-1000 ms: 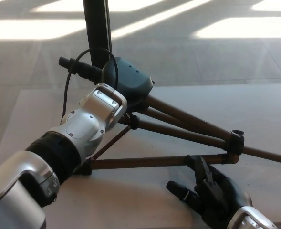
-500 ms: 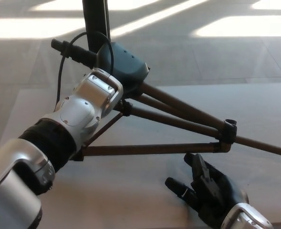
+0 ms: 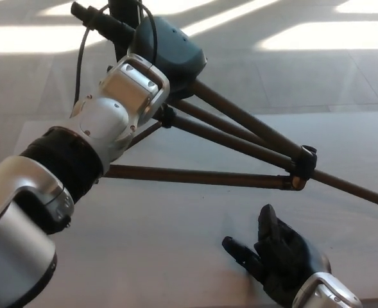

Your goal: Use both hands of the robot to pick up the tripod lying in the middle of the desk and make it stand upright on the desk

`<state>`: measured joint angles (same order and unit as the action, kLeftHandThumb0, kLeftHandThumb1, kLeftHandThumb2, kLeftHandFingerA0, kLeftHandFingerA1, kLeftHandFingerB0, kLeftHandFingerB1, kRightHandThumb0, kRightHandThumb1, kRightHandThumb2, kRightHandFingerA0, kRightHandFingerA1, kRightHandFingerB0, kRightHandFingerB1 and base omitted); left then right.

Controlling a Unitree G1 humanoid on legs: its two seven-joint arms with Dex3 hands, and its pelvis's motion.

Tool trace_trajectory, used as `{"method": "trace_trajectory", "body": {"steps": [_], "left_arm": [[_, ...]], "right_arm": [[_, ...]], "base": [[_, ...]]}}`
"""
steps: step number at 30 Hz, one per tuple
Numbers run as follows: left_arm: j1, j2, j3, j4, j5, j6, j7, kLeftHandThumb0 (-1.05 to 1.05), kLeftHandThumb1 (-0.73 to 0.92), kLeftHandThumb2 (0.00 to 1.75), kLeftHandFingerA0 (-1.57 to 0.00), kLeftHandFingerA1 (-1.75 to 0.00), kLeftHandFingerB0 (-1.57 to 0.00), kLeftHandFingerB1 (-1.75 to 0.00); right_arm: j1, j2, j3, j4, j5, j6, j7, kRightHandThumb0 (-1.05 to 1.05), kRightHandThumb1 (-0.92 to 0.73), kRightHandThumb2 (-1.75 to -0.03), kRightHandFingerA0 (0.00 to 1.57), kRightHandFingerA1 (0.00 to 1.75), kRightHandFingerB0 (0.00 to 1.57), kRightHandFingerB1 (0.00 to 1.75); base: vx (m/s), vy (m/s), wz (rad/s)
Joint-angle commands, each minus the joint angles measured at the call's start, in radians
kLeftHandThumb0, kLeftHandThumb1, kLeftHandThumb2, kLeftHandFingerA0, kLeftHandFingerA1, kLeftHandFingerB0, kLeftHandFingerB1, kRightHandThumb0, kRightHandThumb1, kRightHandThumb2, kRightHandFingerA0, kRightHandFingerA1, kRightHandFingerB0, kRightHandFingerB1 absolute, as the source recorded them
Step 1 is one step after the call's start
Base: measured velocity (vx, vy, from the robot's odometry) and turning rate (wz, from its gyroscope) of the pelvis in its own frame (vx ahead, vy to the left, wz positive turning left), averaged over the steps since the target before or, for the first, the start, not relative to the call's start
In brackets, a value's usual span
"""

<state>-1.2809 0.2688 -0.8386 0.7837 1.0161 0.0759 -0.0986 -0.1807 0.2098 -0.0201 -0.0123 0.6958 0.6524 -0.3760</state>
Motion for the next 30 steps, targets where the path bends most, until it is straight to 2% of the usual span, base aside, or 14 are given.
{"method": "trace_trajectory", "body": {"steps": [1,6,9,13,14,16,20,21,22,26,27,28,29,30], "left_arm": [[-0.116,0.022,0.038,-0.043,0.023,-0.049,-0.012,-0.35,0.63,0.64,-0.91,-1.6,-0.86,-0.89],[-0.101,0.013,0.064,-0.07,-0.001,-0.029,-0.056,-0.35,0.65,0.64,-0.87,-1.61,-0.83,-0.93],[-0.08,0.011,0.076,-0.092,-0.004,-0.015,-0.063,-0.43,0.55,0.7,-0.91,-1.53,-0.88,-0.97],[-0.054,0.0,0.098,-0.108,-0.012,0.002,-0.082,-0.34,0.65,0.65,-0.85,-1.63,-0.8,-0.93],[-0.024,-0.011,0.111,-0.12,-0.02,0.017,-0.074,-0.35,0.65,0.67,-0.84,-1.59,-0.81,-0.89],[-0.012,-0.02,0.124,-0.123,-0.021,0.027,-0.075,-0.34,0.63,0.65,-0.82,-1.58,-0.8,-0.85],[0.013,-0.025,0.124,-0.136,0.001,0.042,-0.084,-0.33,0.63,0.67,-0.79,-1.51,-0.8,-0.78],[0.022,-0.026,0.124,-0.143,0.008,0.05,-0.083,-0.31,0.61,0.68,-0.82,-1.44,-0.79,-0.73],[0.036,-0.019,0.123,-0.153,0.015,0.047,-0.071,-0.32,0.62,0.69,-0.83,-1.53,-0.8,-0.8],[0.055,-0.012,0.132,-0.178,0.017,0.05,-0.107,-0.3,0.64,0.66,-0.88,-1.66,-0.81,-1.13],[0.059,-0.011,0.126,-0.181,0.028,0.058,-0.12,-0.42,0.51,0.95,-1.17,-1.36,-0.9,-1.13],[0.067,-0.014,0.133,-0.186,0.024,0.063,-0.125,-0.33,0.67,0.65,-0.92,-1.73,-0.79,-1.3],[0.07,-0.013,0.131,-0.184,0.028,0.063,-0.125,-0.45,0.51,0.95,-1.16,-1.36,-0.87,-1.13],[0.085,0.0,0.133,-0.194,0.031,0.059,-0.127,-0.44,0.51,0.95,-1.15,-1.35,-0.84,-1.09]], "right_arm": [[-0.016,0.23,-0.046,0.173,0.02,0.0,-0.137,-0.93,-0.56,-0.98,0.04,0.26,0.08,0.09],[-0.13,0.191,-0.108,0.296,0.055,-0.056,-0.093,-1.05,-0.61,-0.99,0.0,0.1,0.0,0.03],[-0.185,0.167,-0.111,0.352,0.04,-0.057,-0.059,-1.05,-0.61,-1.01,0.0,0.13,0.0,0.08],[-0.271,0.169,-0.156,0.402,0.066,-0.056,-0.082,-1.05,-0.61,-0.99,0.0,0.13,0.0,0.11],[-0.343,0.144,-0.175,0.457,0.076,-0.055,-0.06,-0.89,-0.66,-0.73,0.0,0.0,0.0,0.0],[-0.362,0.141,-0.182,0.479,0.076,-0.067,-0.061,-0.9,-0.68,-0.61,0.0,0.0,0.0,0.0],[-0.44,0.155,-0.254,0.54,0.11,-0.139,-0.101,-0.84,-0.56,-0.73,0.0,0.0,0.0,0.0],[-0.461,0.158,-0.269,0.56,0.107,-0.17,-0.102,-0.84,-0.6,-0.59,0.0,0.0,0.0,0.0],[-0.492,0.125,-0.242,0.583,0.067,-0.162,-0.075,-0.84,-0.61,-0.7,0.0,0.0,0.0,0.0],[-0.528,0.097,-0.233,0.593,0.052,-0.125,-0.08,-0.91,-0.66,-0.6,0.0,0.0,0.0,0.0],[-0.512,0.116,-0.222,0.552,0.029,-0.158,-0.117,-0.85,-0.62,-0.59,0.0,0.0,0.0,0.0],[-0.484,0.118,-0.202,0.519,0.018,-0.179,-0.074,-0.83,-0.63,-0.59,0.0,0.0,0.0,0.0],[-0.474,0.117,-0.173,0.503,-0.013,-0.189,-0.079,-0.81,-0.61,-0.71,0.0,0.0,0.0,0.0],[-0.465,0.089,-0.101,0.486,-0.062,-0.145,-0.05,-0.86,-0.7,-0.7,0.0,0.0,0.0,0.0]], "base": [[0.0,0.0,0.0],[0.0,0.0,0.0],[0.0,0.0,0.0],[0.0,0.0,0.0],[0.0,0.0,0.0],[0.0,0.0,0.0],[0.0,0.0,0.0],[0.0,0.0,0.0],[0.0,0.0,0.0],[0.0,0.0,0.0],[0.0,0.0,0.0],[0.0,0.0,0.0],[0.0,0.0,0.0],[0.0,0.0,0.0]]}}
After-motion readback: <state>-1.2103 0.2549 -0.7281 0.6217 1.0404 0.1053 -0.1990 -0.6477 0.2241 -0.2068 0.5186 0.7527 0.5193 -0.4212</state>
